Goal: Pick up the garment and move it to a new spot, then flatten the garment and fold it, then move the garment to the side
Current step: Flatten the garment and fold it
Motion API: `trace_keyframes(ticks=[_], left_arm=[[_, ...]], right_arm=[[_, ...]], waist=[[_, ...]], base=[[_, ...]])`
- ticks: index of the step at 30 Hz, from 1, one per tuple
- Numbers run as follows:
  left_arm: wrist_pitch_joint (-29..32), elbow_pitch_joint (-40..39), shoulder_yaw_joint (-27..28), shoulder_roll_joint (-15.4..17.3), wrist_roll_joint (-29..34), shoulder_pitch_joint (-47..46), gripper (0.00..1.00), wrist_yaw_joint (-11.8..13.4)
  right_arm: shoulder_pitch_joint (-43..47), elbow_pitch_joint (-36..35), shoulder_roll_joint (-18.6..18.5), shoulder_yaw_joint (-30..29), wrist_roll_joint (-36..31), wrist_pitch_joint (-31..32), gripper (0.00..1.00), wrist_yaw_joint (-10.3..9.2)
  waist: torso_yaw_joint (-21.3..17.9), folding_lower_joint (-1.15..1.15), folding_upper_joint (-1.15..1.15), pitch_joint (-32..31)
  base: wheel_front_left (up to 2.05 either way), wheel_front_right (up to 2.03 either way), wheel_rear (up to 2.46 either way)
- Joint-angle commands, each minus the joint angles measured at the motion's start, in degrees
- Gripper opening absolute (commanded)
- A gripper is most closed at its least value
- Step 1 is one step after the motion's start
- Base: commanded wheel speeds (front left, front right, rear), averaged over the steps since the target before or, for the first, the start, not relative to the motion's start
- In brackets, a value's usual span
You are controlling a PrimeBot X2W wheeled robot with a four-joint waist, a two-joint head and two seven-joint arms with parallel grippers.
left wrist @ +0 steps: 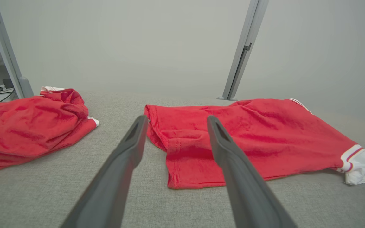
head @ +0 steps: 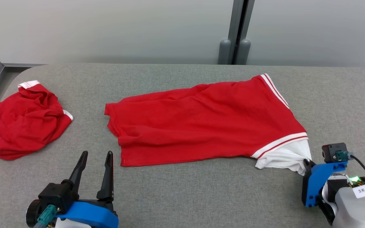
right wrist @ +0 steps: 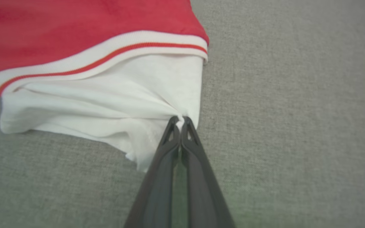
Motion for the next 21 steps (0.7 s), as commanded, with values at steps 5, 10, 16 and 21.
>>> trace_keyframes(ticks=[5, 10, 16, 21], left_arm=[[0.3, -0.3, -0.4, 0.4, -0.4, 0.9, 1.0, 0.2], [0.4, -0.4, -0.4, 0.8, -0.7, 1.8, 1.0, 0.5], [0.4, -0.7, -0.4, 1.1, -1.0, 1.9, 1.0, 0.5], [0.1, -0.8, -0.3, 1.1, -1.1, 1.2, 1.0, 0.5]], right_arm=[[6.9, -8.2, 0.8, -3.0, 1.5, 2.8, 0.0, -0.03], [15.7, -27.7, 2.8, -6.3, 2.5, 9.8, 0.0, -0.03], [32.4, -64.1, 6.7, -10.2, 2.3, 27.3, 0.0, -0.03], [41.1, -82.6, 8.3, -12.2, 0.8, 37.8, 0.0, -0.03]], waist=[[-0.3, 0.0, 0.0, -0.8], [-0.6, 0.0, 0.0, -1.6], [-0.7, 0.0, 0.0, -1.6], [-1.3, 0.0, 0.0, -0.6]], base=[[0.0, 0.0, 0.0], [0.0, 0.0, 0.0], [0.0, 0.0, 0.0], [0.0, 0.0, 0.0]])
